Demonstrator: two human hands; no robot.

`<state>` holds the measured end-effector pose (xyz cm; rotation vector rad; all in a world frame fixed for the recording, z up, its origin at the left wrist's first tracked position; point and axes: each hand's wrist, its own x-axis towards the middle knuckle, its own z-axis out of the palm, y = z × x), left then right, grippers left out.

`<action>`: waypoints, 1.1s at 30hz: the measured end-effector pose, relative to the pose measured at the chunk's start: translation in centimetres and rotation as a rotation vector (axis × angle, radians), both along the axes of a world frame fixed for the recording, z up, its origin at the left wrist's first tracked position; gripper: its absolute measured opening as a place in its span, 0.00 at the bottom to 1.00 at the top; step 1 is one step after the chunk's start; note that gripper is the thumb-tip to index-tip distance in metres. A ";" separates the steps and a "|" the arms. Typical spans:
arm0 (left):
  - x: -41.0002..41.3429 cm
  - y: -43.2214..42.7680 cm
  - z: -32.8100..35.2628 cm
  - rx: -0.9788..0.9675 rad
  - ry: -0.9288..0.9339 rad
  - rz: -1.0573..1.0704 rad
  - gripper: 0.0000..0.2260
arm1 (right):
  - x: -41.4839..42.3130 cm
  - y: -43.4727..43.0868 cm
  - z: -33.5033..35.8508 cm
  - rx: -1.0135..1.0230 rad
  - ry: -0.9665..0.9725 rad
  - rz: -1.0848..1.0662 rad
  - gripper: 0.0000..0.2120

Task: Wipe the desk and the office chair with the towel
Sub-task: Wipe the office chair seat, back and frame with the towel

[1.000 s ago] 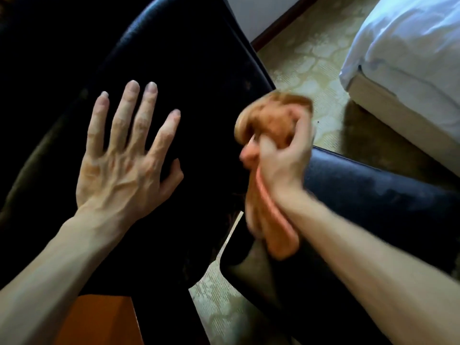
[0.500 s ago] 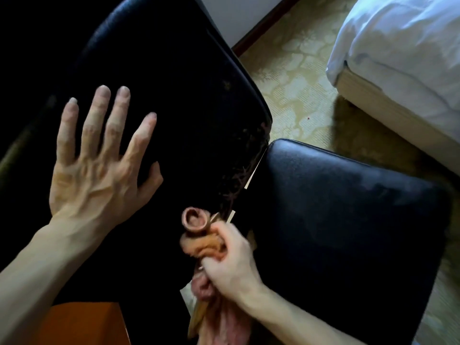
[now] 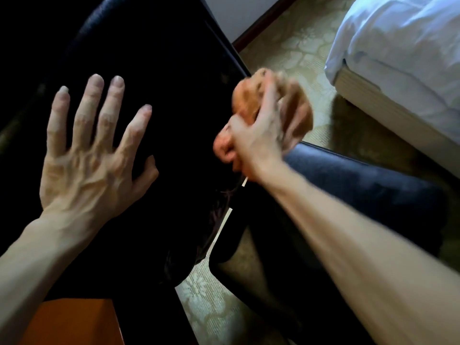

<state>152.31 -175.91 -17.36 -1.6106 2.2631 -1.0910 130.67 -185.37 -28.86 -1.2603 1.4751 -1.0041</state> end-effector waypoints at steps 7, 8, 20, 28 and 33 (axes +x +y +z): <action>-0.8 0.5 0.8 0.032 -0.062 0.024 0.32 | 2.2 11.5 1.6 -0.244 -0.210 0.512 0.34; -0.8 0.5 0.9 0.038 -0.048 0.029 0.32 | 1.8 9.8 2.6 -0.236 -0.288 0.359 0.34; -0.3 0.2 0.5 0.009 -0.042 0.027 0.34 | 2.2 -2.2 3.3 -0.524 0.343 0.095 0.31; -0.5 0.2 0.3 -0.021 -0.066 0.023 0.34 | -2.9 2.2 -2.4 -0.311 0.345 0.290 0.26; -0.6 -0.1 0.2 -0.021 -0.054 0.001 0.34 | 1.3 -3.3 5.1 -0.584 0.175 0.042 0.34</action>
